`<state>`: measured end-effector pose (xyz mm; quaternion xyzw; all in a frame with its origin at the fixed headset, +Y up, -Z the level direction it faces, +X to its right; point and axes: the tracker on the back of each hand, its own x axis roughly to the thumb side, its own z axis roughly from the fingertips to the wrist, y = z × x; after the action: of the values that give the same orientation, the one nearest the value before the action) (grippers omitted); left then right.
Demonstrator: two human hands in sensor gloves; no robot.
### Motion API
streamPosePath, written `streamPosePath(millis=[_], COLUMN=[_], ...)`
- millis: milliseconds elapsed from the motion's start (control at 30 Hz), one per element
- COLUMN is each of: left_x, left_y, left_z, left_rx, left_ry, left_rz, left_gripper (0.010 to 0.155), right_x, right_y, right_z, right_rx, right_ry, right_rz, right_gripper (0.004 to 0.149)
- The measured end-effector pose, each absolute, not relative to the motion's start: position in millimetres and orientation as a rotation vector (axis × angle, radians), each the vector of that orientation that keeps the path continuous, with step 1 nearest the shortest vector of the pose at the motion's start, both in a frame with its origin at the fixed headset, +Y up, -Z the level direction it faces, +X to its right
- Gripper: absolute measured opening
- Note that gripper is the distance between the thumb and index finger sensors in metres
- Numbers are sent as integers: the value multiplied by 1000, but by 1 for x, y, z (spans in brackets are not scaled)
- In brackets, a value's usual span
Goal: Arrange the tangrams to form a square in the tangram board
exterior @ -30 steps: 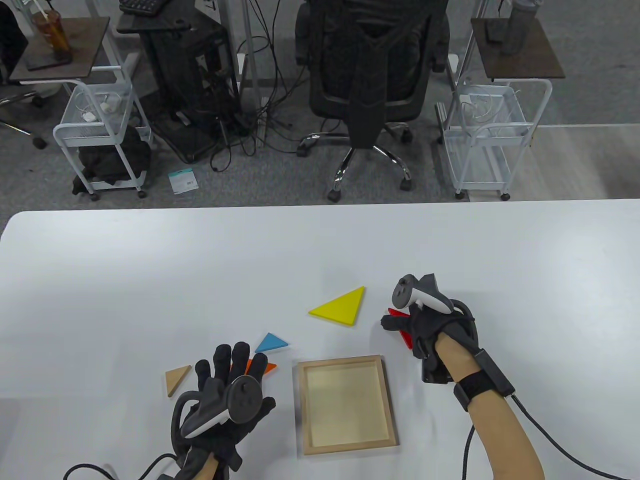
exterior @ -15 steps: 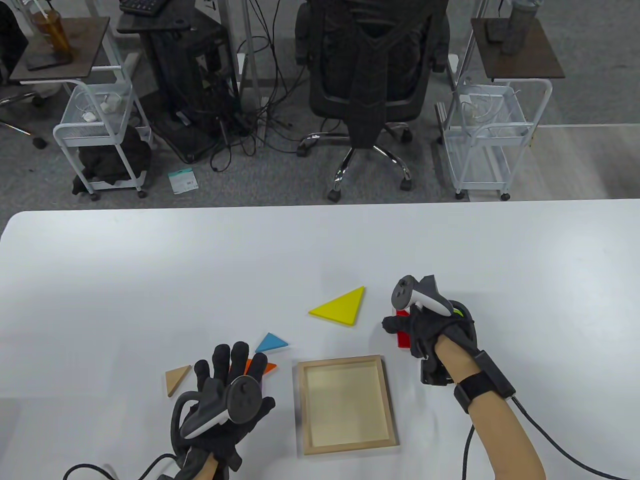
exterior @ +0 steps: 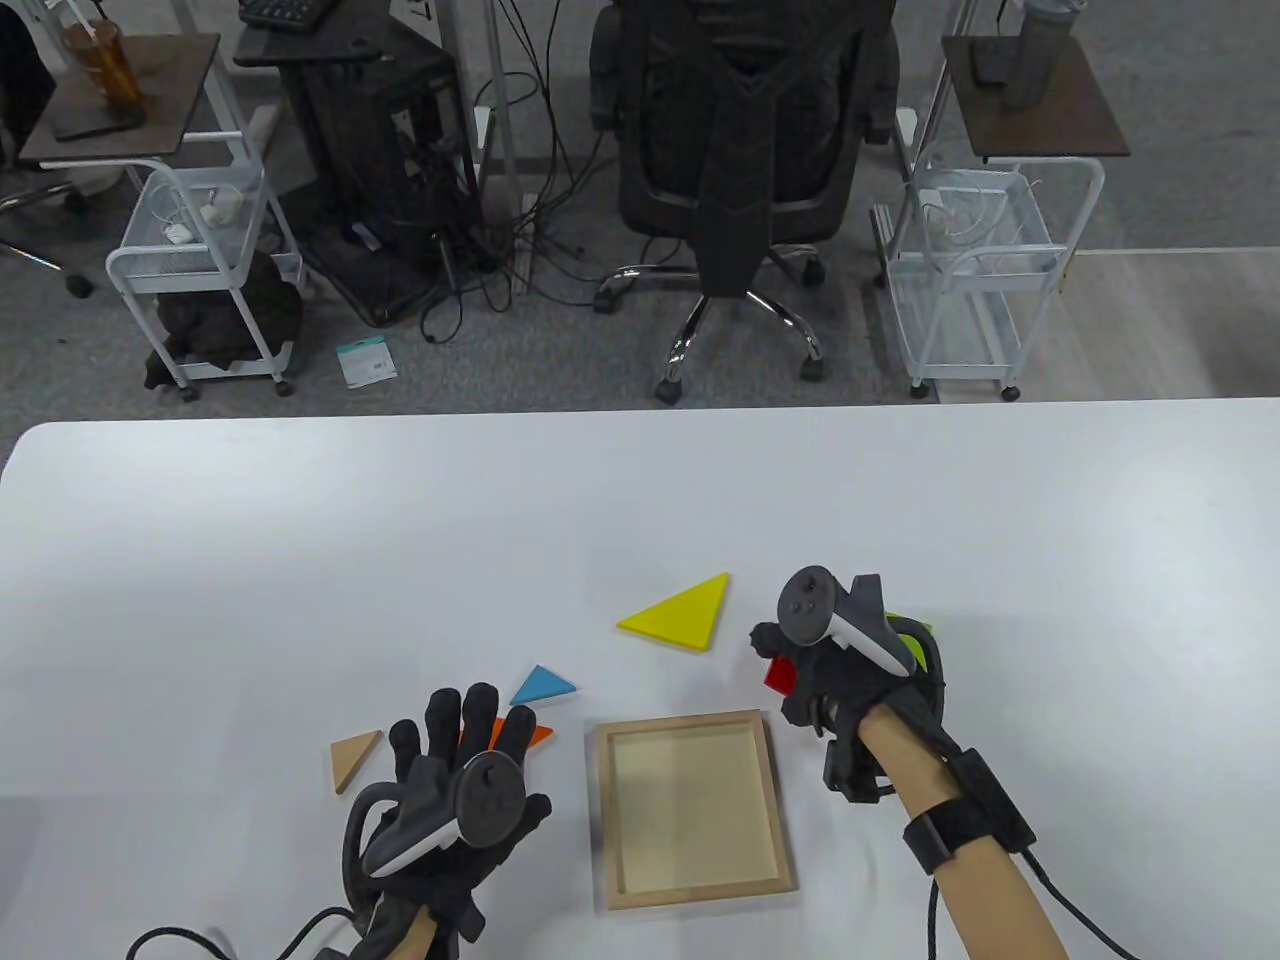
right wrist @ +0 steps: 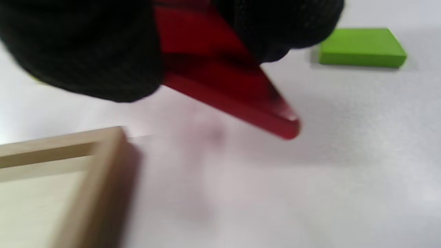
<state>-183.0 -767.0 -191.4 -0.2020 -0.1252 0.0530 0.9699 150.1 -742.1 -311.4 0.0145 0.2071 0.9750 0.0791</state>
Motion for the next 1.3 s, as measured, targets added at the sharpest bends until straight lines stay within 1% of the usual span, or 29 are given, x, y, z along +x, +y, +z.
streamPosePath(millis=[100,200,400,533,733,1300], left_x=[-182,-182,-180,-179,-177,-176], left_y=[-767,-767,-768,-769,-769,-771], left_z=[-191,-190,-189,-189,-188,-188], left_rx=[-408,-406,-408,-415,-423,-439], left_ry=[-252,-252,-254,-254,-254,-249], left_rz=[104,106,108,105,103,95], left_gripper=[76,76,77,77,77,77], right_x=[131,113,87,78,74,69], right_y=[-734,-738,-750,-760,-769,-775], right_z=[-279,-251,-219,-210,-208,-207], right_rx=[12,1,-18,-22,-45,-43], right_ry=[586,592,582,610,627,670], right_rz=[2782,2738,2862,2967,3078,3192], right_gripper=[76,76,76,76,76,74])
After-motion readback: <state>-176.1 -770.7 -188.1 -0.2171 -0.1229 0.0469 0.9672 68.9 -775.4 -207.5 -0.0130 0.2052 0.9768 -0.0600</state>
